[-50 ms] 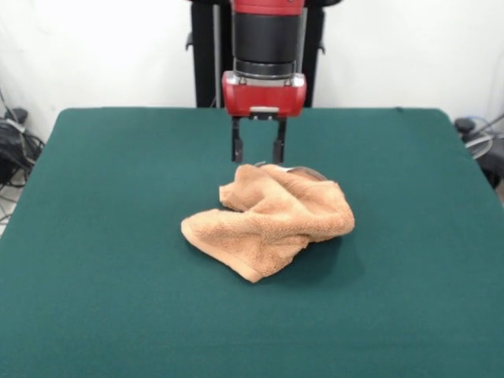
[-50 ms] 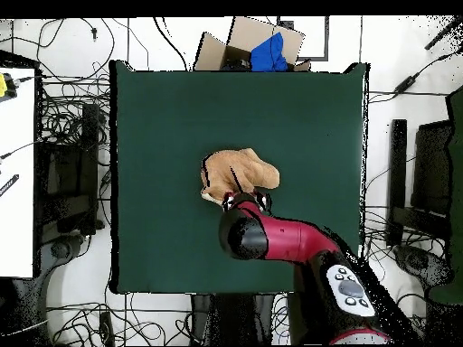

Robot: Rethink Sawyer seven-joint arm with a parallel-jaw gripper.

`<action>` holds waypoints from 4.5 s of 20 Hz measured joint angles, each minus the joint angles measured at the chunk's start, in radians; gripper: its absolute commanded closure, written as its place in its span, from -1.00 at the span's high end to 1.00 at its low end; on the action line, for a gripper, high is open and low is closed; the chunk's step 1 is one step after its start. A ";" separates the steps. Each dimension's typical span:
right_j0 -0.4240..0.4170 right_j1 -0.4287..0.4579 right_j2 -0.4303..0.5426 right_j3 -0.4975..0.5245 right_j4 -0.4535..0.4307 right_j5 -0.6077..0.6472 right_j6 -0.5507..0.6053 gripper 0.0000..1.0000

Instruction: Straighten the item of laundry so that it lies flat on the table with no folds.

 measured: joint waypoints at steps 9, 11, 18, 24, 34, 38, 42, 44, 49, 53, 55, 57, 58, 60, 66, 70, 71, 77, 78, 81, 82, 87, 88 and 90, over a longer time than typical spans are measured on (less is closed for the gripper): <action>0.069 0.037 0.000 0.000 0.026 0.000 0.000 1.00; 0.081 0.047 -0.001 -0.001 0.028 -0.003 0.000 1.00; 0.130 0.112 -0.010 -0.003 0.037 -0.049 0.000 1.00; 0.135 0.155 -0.010 -0.008 0.037 -0.085 0.000 1.00; 0.086 0.139 -0.009 -0.012 0.037 -0.086 0.000 1.00; 0.045 0.097 -0.004 -0.011 0.037 -0.071 0.000 1.00; 0.006 0.038 -0.003 -0.011 0.036 -0.026 0.000 1.00; -0.007 0.011 -0.003 -0.011 0.036 -0.005 0.000 1.00; -0.022 -0.037 -0.003 -0.010 0.036 0.026 0.000 1.00; -0.018 -0.047 -0.003 -0.011 0.036 0.027 0.000 1.00; -0.015 -0.044 -0.003 -0.011 0.036 0.027 0.000 1.00; -0.011 -0.034 -0.003 -0.011 0.036 0.027 0.000 1.00; -0.010 -0.031 -0.003 -0.011 0.036 0.027 0.000 1.00; -0.009 -0.020 -0.003 -0.011 0.036 0.027 0.000 1.00; -0.006 0.003 -0.003 -0.012 0.036 0.027 0.000 1.00; 0.004 0.017 -0.003 -0.012 0.036 0.027 0.000 1.00; 0.007 0.021 -0.003 -0.012 0.036 0.027 0.000 1.00; 0.049 0.042 -0.003 -0.017 0.037 0.026 0.000 1.00; 0.055 0.046 -0.003 -0.017 0.037 0.026 0.000 1.00; 0.072 0.056 -0.003 -0.018 0.038 0.026 0.000 1.00; 0.080 0.061 -0.003 -0.019 0.038 0.026 0.000 1.00; 0.095 0.079 -0.003 -0.024 0.038 0.023 0.000 1.00; 0.096 0.081 -0.003 -0.024 0.038 0.021 0.000 1.00; 0.097 0.086 -0.004 -0.026 0.038 0.017 0.000 1.00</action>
